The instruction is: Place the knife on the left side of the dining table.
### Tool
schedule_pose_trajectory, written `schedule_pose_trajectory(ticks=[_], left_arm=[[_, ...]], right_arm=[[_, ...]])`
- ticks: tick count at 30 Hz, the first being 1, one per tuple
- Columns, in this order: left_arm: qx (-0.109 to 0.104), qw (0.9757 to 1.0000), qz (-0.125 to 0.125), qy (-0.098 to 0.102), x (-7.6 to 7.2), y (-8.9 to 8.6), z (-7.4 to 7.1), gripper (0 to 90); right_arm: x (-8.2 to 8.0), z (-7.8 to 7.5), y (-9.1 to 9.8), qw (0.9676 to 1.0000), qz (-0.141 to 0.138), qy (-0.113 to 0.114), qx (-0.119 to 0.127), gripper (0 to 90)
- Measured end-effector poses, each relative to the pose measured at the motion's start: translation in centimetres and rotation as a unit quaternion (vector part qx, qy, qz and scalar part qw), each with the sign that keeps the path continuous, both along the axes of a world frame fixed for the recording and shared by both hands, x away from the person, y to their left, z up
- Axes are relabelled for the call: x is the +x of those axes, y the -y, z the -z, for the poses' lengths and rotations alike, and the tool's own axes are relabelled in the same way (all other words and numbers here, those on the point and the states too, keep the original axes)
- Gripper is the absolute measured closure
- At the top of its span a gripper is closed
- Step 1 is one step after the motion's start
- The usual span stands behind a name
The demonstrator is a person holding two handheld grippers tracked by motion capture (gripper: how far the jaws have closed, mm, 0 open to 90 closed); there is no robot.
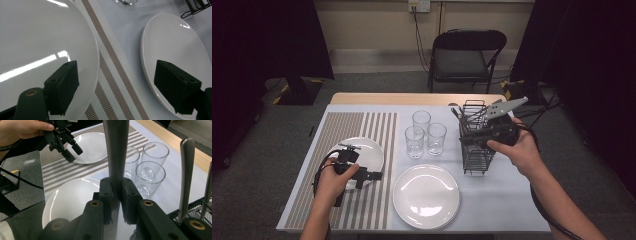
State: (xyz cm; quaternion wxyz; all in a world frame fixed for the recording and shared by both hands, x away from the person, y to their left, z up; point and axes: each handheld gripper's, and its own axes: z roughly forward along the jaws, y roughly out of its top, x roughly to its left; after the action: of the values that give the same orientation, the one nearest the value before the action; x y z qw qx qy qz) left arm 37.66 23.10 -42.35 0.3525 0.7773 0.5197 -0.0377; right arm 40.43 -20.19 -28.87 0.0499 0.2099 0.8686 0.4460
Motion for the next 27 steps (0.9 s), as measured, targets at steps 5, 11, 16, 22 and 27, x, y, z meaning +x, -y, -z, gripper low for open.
schedule_pose_trajectory(ticks=[5, 11, 16, 22, 27], left_arm=[[-0.001, 1.0, 0.0, -0.001, 0.0, 0.0, 0.0, 19.7], [-0.002, 1.0, 0.0, -0.002, 0.0, 0.1, 0.1, 19.7], [-0.001, 1.0, -0.001, -0.003, 0.0, 0.1, 0.1, 19.7], [0.0, 1.0, -0.001, -0.005, 0.0, 0.1, 0.2, 19.7], [-0.004, 1.0, 0.001, -0.005, 0.0, 0.0, 0.2, 19.7]], right_arm=[[-0.2, 0.9, 0.5, 1.0, 0.001, -0.007, -0.002, 80.7], [-0.5, 1.8, 1.3, 0.9999, 0.004, -0.013, -0.006, 80.7], [-0.8, 2.3, 1.8, 0.9998, 0.008, -0.015, -0.004, 80.8], [-1.0, 3.1, 2.2, 0.9997, 0.009, -0.018, -0.015, 80.7], [-1.1, 3.9, 2.7, 0.9995, 0.01, -0.025, -0.017, 80.8]])
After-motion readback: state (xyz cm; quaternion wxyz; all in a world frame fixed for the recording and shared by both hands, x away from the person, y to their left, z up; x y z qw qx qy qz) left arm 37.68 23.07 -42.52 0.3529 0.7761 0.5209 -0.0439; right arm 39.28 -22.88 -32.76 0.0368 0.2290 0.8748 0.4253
